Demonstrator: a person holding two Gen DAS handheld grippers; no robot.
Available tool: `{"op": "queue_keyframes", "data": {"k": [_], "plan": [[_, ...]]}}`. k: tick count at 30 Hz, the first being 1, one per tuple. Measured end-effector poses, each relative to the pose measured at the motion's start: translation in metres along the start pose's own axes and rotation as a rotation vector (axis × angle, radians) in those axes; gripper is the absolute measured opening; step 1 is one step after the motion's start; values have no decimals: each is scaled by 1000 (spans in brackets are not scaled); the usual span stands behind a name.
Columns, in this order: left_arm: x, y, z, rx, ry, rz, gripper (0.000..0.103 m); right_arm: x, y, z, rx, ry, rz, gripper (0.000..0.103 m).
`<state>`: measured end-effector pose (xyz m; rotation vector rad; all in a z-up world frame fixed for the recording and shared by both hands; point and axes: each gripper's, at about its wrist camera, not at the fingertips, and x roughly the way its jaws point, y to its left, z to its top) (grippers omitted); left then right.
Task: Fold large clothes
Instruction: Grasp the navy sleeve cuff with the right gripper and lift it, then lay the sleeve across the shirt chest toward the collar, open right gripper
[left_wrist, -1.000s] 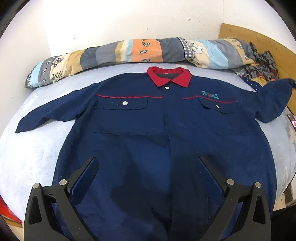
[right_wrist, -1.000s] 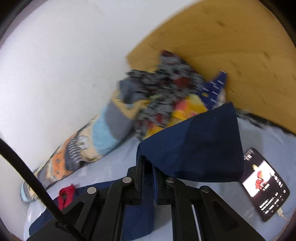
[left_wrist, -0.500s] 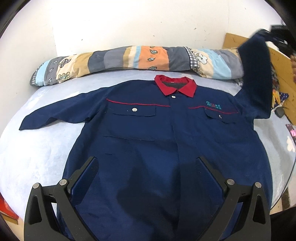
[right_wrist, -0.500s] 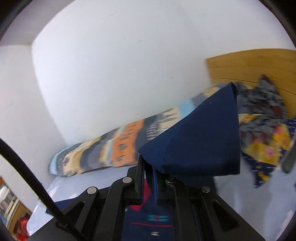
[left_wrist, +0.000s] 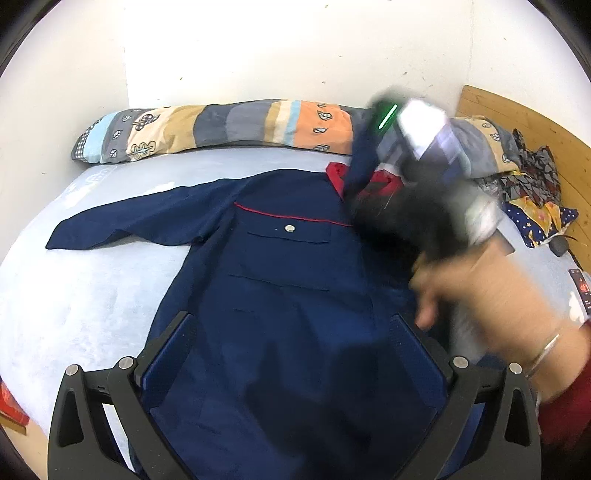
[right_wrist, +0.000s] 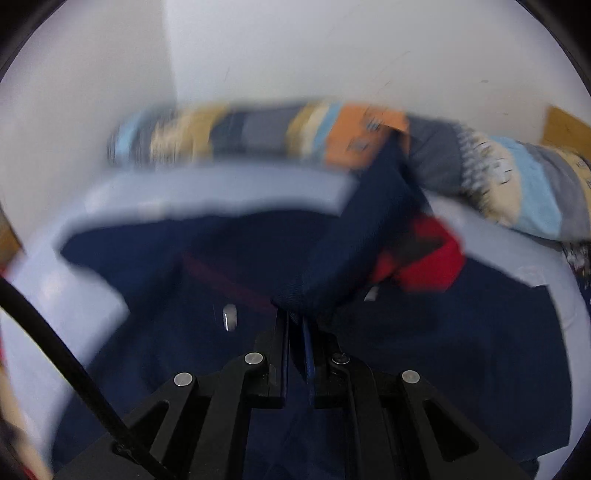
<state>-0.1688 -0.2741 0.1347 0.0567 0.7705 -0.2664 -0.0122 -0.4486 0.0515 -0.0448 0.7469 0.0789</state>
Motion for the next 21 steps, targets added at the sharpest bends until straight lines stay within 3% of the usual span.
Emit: {"op": "queue_keyframes", "data": {"k": [2, 3, 4, 6, 9, 12, 14, 18, 21], "plan": [[1, 3, 1, -13, 5, -4, 103, 27, 15, -24, -62, 72, -35, 17], [0, 4, 1, -17, 5, -6, 103, 34, 24, -29, -76, 98, -35, 27], [0, 5, 1, -20, 3, -6, 103, 40, 31, -35, -87, 123, 3, 49], [-1, 6, 3, -25, -2, -10, 103, 35, 44, -41, -126, 127, 89, 70], [-3, 6, 3, -28, -6, -16, 103, 7, 47, -40, -161, 60, 156, 70], [-3, 8, 3, -31, -4, -18, 103, -29, 16, -24, -92, -42, 157, 72], [-3, 11, 3, -39, 0, -21, 103, -46, -22, -13, -27, -89, 73, 73], [-4, 14, 3, -53, -2, -25, 103, -71, -113, -5, 74, -114, -220, 74], [-5, 14, 2, -52, -6, -22, 103, -82, -187, -22, 224, -82, -328, 73]]}}
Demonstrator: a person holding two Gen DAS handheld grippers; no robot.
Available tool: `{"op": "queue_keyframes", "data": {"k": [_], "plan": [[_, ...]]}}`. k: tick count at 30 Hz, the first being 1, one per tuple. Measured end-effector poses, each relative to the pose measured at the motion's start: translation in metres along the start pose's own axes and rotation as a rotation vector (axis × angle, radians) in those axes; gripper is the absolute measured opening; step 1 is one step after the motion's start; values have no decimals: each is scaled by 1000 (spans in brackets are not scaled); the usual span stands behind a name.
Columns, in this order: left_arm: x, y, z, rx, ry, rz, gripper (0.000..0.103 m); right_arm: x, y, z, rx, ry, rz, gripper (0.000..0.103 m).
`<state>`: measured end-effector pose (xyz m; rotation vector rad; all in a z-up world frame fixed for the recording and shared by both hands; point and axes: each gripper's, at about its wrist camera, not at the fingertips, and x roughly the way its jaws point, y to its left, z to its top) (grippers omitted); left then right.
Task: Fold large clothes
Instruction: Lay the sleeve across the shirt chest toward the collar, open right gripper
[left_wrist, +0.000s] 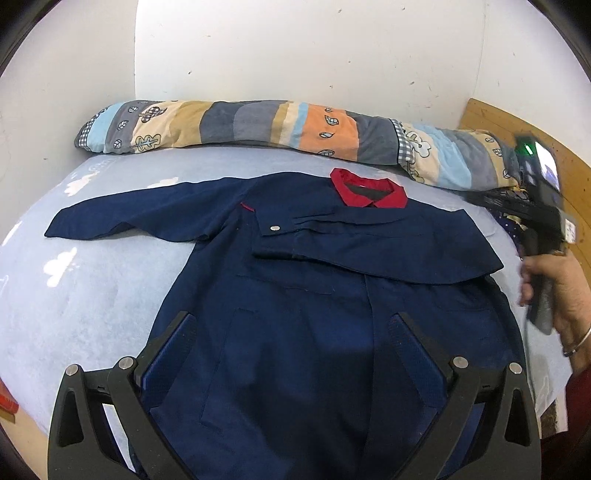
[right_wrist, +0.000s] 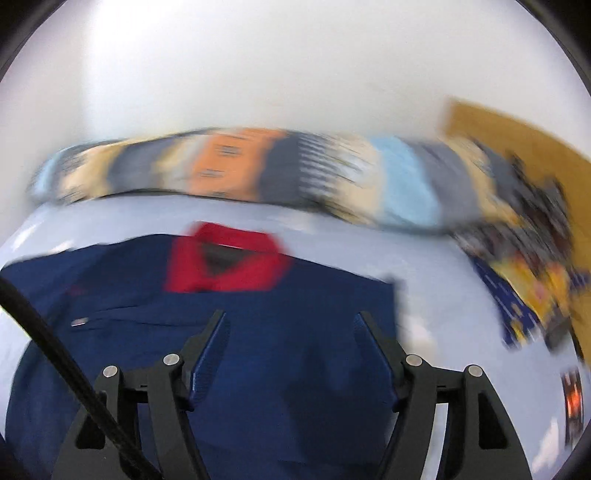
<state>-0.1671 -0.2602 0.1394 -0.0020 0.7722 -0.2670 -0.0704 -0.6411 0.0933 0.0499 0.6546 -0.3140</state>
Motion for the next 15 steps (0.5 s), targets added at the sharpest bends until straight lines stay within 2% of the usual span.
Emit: {"op": "queue_keyframes", "data": {"k": [1, 2, 3, 6, 8, 10, 12, 13, 15], "plan": [[1, 1, 0, -2, 2, 2, 103, 5, -18, -3, 38, 21, -28, 64], [2, 1, 0, -5, 6, 0, 103, 15, -38, -10, 78, 55, -39, 48], [3, 1, 0, -7, 8, 0, 103, 24, -50, -17, 95, 94, -37, 42], [5, 1, 1, -3, 7, 13, 103, 69, -68, -46, 154, 279, 12, 39], [7, 0, 0, 1, 10, 23, 103, 97, -59, -71, 145, 392, 37, 41], [8, 4, -1, 0, 13, 39, 103, 96, -40, -68, 35, 374, -26, 44], [10, 13, -2, -27, 23, 50, 103, 88, -33, -56, 15, 382, -53, 48], [11, 18, -2, -45, 28, 51, 103, 76, -30, -47, 16, 338, -73, 48], [11, 26, -1, -71, 33, 54, 103, 52, -12, -29, -36, 242, -104, 54]]}}
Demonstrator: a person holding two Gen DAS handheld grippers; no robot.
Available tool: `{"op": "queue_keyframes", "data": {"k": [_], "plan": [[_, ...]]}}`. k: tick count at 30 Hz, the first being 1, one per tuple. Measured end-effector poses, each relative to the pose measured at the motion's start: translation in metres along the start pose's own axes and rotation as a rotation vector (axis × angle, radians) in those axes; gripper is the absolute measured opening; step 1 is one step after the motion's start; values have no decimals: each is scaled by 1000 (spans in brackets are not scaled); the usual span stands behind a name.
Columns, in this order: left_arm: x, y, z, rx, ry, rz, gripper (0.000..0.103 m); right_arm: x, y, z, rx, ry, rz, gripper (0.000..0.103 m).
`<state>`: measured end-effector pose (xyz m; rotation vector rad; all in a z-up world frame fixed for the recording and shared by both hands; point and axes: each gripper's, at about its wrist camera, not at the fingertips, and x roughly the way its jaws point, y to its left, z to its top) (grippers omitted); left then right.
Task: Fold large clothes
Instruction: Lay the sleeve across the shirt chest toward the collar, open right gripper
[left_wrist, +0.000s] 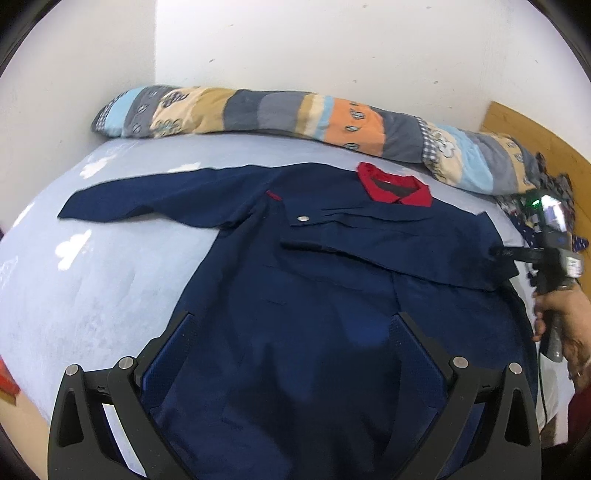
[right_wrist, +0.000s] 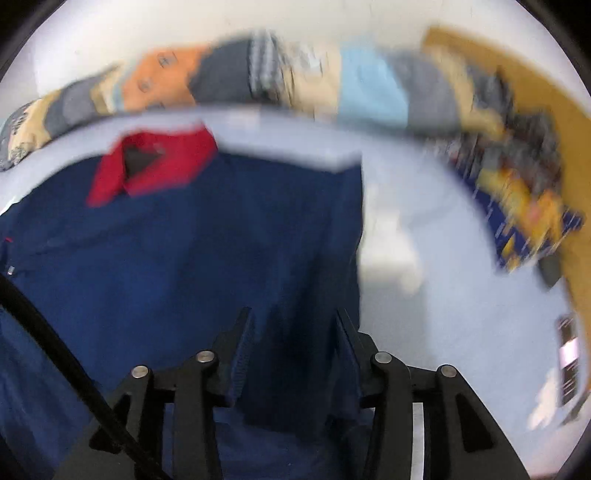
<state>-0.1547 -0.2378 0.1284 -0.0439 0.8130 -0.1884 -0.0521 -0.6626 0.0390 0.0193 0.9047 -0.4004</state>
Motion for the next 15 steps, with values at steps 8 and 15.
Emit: {"op": "queue_keyframes", "data": {"k": [8, 15], "plan": [[2, 8, 0, -8, 6, 9, 103, 25, 76, -25, -131, 135, 220, 72], [8, 15, -2, -23, 17, 34, 103, -1, 83, -21, -101, 111, 295, 73]]}}
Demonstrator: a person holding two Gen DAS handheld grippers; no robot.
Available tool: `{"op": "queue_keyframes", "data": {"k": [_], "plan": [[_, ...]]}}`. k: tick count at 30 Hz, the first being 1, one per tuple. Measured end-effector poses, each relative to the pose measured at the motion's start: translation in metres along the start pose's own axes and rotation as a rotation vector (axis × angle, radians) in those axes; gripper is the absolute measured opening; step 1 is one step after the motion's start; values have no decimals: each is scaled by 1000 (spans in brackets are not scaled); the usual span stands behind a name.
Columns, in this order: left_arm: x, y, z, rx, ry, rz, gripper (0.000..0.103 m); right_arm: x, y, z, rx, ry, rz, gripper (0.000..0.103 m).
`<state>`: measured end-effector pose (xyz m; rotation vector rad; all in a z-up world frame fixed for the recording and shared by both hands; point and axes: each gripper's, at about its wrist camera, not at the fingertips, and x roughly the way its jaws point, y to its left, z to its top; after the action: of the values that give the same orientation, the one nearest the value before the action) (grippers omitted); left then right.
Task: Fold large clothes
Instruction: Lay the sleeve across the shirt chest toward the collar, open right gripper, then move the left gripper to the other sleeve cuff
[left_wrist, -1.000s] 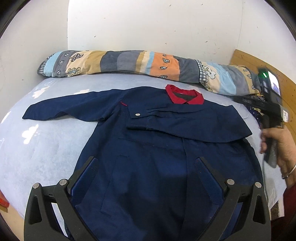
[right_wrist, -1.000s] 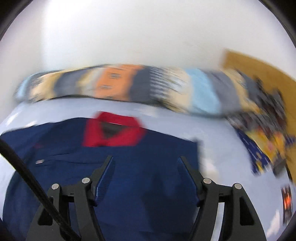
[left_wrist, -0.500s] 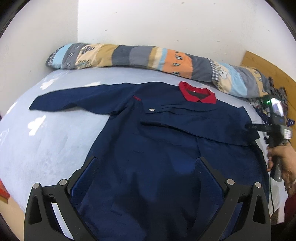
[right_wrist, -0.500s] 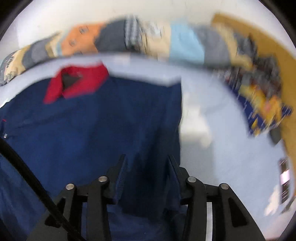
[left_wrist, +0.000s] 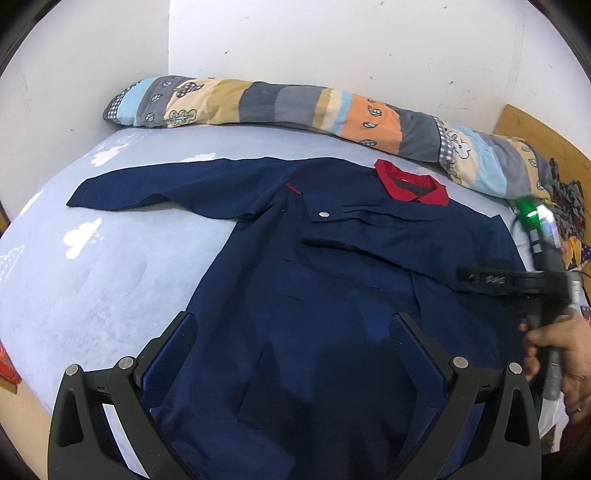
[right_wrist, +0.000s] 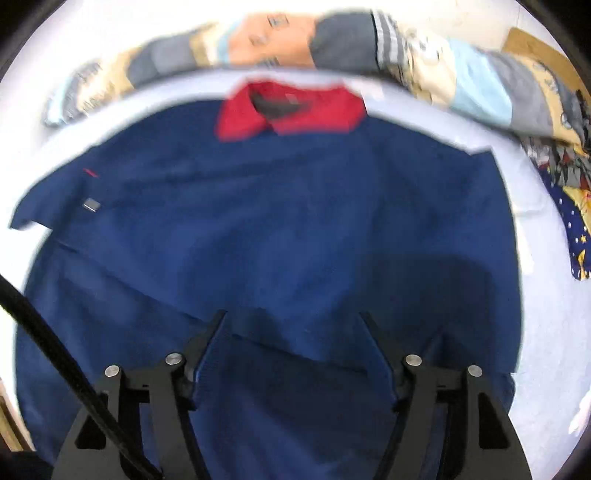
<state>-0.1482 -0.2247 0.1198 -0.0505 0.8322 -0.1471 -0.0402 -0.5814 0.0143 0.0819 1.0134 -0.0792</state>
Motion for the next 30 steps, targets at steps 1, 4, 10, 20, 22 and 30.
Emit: {"op": "queue_keyframes", "data": {"k": [1, 4, 10, 20, 22, 30], "plan": [[0, 0, 0, -2, -1, 1, 103, -9, 4, 1, -5, -21, 7, 73], [1, -4, -1, 6, -3, 8, 103, -23, 22, -10, -22, -40, 56, 74], [8, -8, -3, 20, 9, 26, 103, -15, 68, -57, -112, 42, 95, 74], [13, -4, -7, 11, 25, 44, 103, -57, 96, -96, -230, -34, 81, 89], [13, -3, -7, 12, 23, 43, 103, -77, 90, -97, -215, -70, 101, 89], [16, -9, -9, 11, 38, 44, 103, -140, 44, -67, -117, -237, 148, 91]]}}
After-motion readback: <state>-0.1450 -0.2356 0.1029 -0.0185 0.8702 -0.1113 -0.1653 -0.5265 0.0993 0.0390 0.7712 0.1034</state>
